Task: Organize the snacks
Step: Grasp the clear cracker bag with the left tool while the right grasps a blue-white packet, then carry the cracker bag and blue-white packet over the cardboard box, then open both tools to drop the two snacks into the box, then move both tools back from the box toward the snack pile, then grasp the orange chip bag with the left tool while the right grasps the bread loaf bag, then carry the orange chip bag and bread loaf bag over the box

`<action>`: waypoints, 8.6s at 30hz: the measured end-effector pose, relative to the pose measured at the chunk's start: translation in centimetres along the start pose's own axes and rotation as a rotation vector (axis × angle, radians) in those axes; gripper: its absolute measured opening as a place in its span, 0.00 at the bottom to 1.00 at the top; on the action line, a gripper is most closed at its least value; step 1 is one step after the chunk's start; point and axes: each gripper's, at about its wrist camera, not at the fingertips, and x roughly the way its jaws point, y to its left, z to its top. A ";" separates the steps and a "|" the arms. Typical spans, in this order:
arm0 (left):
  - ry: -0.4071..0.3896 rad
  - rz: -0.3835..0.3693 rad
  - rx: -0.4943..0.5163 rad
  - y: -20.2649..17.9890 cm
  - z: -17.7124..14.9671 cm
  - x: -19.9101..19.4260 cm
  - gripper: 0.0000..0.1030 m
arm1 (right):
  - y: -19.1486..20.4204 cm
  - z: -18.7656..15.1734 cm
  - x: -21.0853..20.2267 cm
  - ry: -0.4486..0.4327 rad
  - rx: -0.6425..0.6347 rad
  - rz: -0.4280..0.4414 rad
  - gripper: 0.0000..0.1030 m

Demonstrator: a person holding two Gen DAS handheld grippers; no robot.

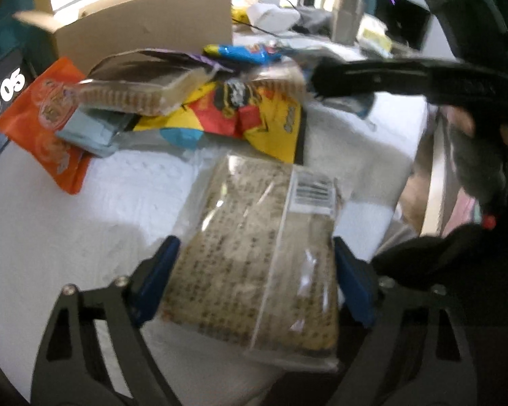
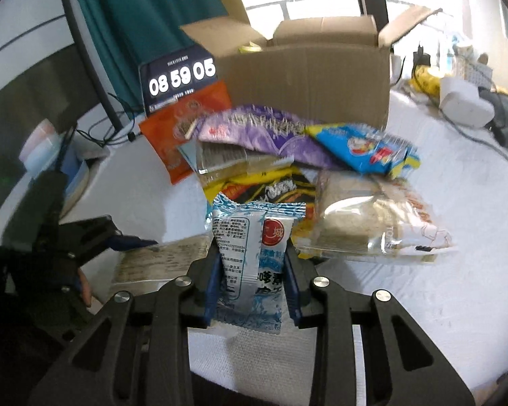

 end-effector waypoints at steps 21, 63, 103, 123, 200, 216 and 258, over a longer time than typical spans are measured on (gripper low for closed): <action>-0.361 0.152 -0.310 3.0 4.7 -10.3 0.80 | -0.3 7.3 -5.2 -0.193 -0.113 -0.036 0.33; -0.602 0.392 -0.297 12.7 26.2 -7.8 0.80 | -7.3 25.4 0.1 -0.386 -0.162 -0.090 0.33; -0.581 0.407 -0.343 15.6 27.5 -7.6 0.92 | -8.2 28.2 3.6 -0.362 -0.055 -0.244 0.60; -0.561 0.386 -0.278 8.7 17.8 -11.9 0.92 | -2.8 20.9 -4.2 -0.383 -0.172 -0.209 0.60; -0.370 0.203 -0.537 14.8 5.1 -6.0 0.13 | -5.5 0.5 0.7 0.006 0.067 -0.189 0.74; -0.451 0.234 -0.451 10.6 7.4 -10.7 0.13 | -5.2 3.5 -5.3 -0.169 0.041 -0.171 0.74; -0.500 0.288 -0.278 7.0 25.2 -6.9 0.13 | -12.9 19.6 -8.0 -0.492 -0.050 -0.174 0.74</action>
